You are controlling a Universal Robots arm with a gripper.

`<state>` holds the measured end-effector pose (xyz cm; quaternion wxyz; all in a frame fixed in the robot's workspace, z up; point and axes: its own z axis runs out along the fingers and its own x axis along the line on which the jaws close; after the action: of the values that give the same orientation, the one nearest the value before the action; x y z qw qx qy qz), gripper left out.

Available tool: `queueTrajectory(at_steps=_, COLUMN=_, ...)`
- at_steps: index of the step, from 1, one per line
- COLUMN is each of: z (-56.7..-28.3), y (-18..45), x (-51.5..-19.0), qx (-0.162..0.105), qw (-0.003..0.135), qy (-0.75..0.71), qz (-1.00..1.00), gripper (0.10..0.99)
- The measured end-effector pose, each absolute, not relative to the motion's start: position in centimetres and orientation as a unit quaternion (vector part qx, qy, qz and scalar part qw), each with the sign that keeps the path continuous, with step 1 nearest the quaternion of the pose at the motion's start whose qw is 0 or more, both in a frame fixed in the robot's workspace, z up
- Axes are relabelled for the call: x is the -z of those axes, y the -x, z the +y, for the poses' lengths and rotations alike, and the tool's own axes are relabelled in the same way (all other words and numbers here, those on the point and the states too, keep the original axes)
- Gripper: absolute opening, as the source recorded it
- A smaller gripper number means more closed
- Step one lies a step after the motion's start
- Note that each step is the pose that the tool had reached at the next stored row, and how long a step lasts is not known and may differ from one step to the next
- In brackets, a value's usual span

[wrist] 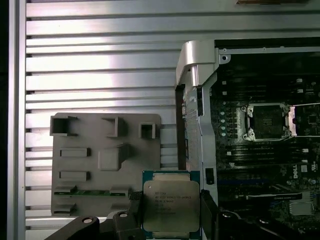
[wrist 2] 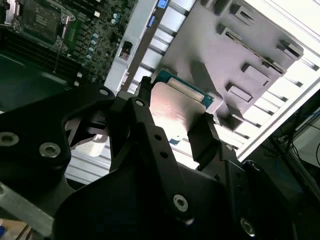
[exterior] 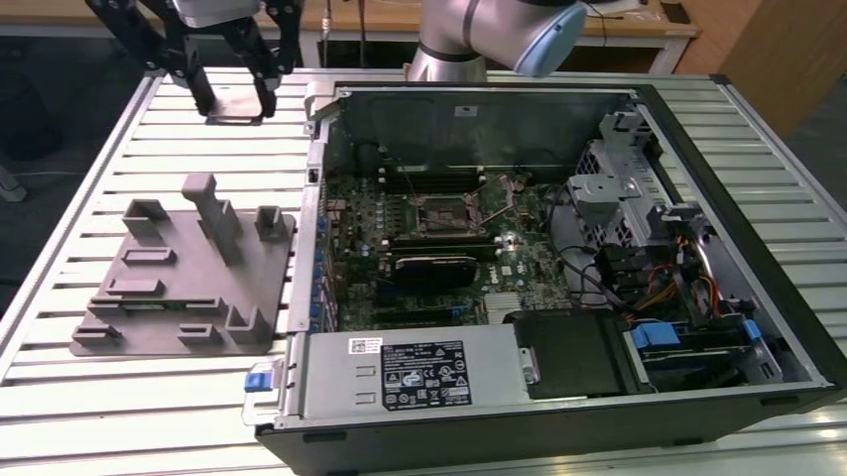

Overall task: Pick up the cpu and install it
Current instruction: 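Pick up the cpu and move it towards the insertion slot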

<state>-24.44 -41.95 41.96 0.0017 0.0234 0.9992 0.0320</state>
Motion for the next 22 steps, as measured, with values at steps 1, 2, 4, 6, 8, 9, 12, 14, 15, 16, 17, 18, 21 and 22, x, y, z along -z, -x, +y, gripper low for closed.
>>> queueTrajectory(at_steps=1, z=-41.9, y=24.1, x=-42.0, qx=-0.032, qw=0.002, qy=-0.023, qz=0.999, gripper=0.545)
queueTrajectory(at_steps=2, z=-41.9, y=23.8, x=-42.0, qx=-0.032, qw=0.002, qy=-0.023, qz=0.999, gripper=0.545)
queueTrajectory(at_steps=4, z=-41.9, y=23.2, x=-42.0, qx=-0.032, qw=0.002, qy=-0.023, qz=0.999, gripper=0.545)
queueTrajectory(at_steps=6, z=-41.9, y=22.6, x=-42.0, qx=-0.032, qw=0.002, qy=-0.023, qz=0.999, gripper=0.545)
queueTrajectory(at_steps=8, z=-41.9, y=22.0, x=-42.0, qx=-0.032, qw=0.002, qy=-0.023, qz=0.999, gripper=0.545)
queueTrajectory(at_steps=9, z=-41.9, y=21.7, x=-42.0, qx=-0.032, qw=0.002, qy=-0.023, qz=0.999, gripper=0.545)
queueTrajectory(at_steps=12, z=-42.0, y=20.7, x=-42.0, qx=-0.032, qw=0.002, qy=-0.023, qz=0.999, gripper=0.545)
queueTrajectory(at_steps=14, z=-41.9, y=20.1, x=-42.0, qx=-0.032, qw=0.002, qy=-0.023, qz=0.999, gripper=0.545)
queueTrajectory(at_steps=15, z=-41.9, y=19.8, x=-42.0, qx=-0.032, qw=0.002, qy=-0.023, qz=0.999, gripper=0.545)
queueTrajectory(at_steps=16, z=-41.9, y=19.5, x=-42.0, qx=-0.032, qw=0.002, qy=-0.023, qz=0.999, gripper=0.545)
queueTrajectory(at_steps=17, z=-41.9, y=19.2, x=-42.0, qx=-0.032, qw=0.002, qy=-0.023, qz=0.999, gripper=0.545)
queueTrajectory(at_steps=18, z=-41.9, y=18.9, x=-42.0, qx=-0.032, qw=0.002, qy=-0.023, qz=0.999, gripper=0.545)
queueTrajectory(at_steps=21, z=-41.9, y=18.0, x=-42.0, qx=-0.032, qw=0.002, qy=-0.023, qz=0.999, gripper=0.545)
queueTrajectory(at_steps=22, z=-42.0, y=17.7, x=-42.0, qx=-0.032, qw=0.002, qy=-0.023, qz=0.999, gripper=0.545)
